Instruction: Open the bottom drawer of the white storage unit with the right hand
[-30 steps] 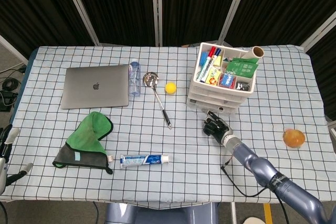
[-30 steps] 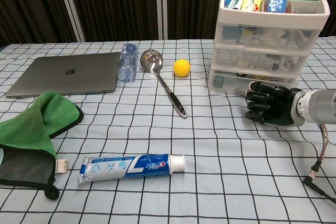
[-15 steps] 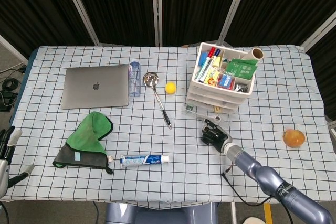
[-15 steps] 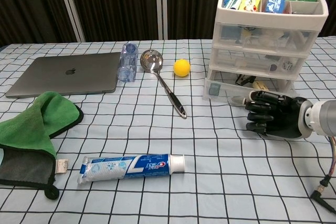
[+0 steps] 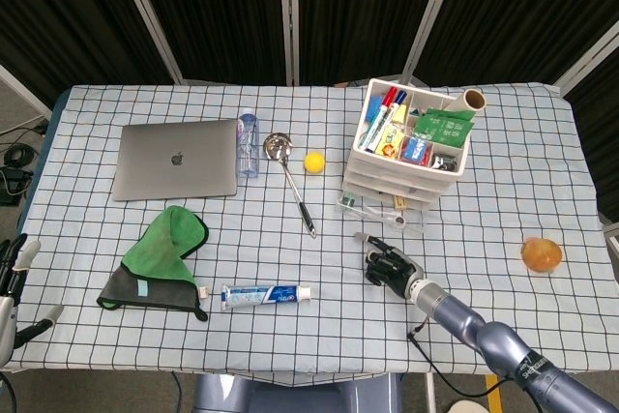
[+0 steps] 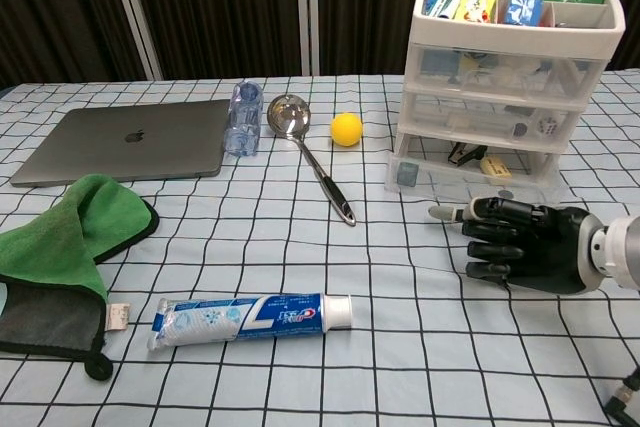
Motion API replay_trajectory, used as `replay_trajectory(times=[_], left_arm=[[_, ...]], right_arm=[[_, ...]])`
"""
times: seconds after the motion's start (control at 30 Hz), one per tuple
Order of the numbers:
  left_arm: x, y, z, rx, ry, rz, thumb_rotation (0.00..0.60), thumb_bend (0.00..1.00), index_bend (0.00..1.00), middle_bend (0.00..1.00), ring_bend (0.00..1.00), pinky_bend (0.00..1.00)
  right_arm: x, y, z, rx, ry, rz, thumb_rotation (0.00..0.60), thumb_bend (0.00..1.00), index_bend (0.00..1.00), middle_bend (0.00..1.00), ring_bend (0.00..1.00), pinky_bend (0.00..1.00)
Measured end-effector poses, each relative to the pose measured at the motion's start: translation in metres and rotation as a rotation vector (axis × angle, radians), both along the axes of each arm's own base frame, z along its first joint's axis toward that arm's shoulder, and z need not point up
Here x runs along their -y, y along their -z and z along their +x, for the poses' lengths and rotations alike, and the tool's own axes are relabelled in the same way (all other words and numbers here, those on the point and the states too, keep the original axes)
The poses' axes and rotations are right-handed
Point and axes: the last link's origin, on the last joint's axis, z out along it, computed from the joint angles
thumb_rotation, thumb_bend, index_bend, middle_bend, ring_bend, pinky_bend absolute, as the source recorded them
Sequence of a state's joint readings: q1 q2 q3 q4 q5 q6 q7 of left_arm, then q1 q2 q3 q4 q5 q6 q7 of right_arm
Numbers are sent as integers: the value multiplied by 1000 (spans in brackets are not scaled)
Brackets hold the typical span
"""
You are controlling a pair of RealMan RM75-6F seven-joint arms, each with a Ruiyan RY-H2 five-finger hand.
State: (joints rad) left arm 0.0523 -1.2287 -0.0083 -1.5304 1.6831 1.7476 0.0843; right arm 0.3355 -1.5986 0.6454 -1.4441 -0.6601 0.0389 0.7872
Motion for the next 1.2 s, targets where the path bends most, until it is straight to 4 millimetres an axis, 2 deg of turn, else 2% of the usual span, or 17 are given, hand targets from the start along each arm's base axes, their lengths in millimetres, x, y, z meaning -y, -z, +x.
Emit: replay_trajectory(times=[0.2,0.33,0.47,0.67,0.83,0.97,1.2], left_arm=[[0,0,0,-1,0,0,600,0,0,0,0,0],[0,0,0,-1,-3,0,600,0,0,0,0,0],[0,0,0,-2,-2,1,600,0,0,0,0,0],[2,-1,2,-3,8,7,600,0,0,0,0,0],[3,-2,2,-1,10,10,600,0,0,0,0,0],[4,-2,3,-2,10,9,600,0,0,0,0,0],[3,-2,2,-3,7,8,600,0,0,0,0,0]], right_arm=[[-7,-6,11,-101,-147,-69,600,596,233,971,981,873],[-11,-16,20,-226,-293,-172,600,586,217,971,981,873],[-9,-30,27,-430,-471,-324,600,576,173,970,979,873],[-2,-50,29,-737,-643,-495,600,563,143,970,979,873],[2,-54,27,-954,-730,-506,600,563,147,970,979,874],[5,-52,21,-1092,-732,-442,600,563,168,970,979,874],[9,-46,17,-1218,-723,-340,600,562,189,970,979,874]])
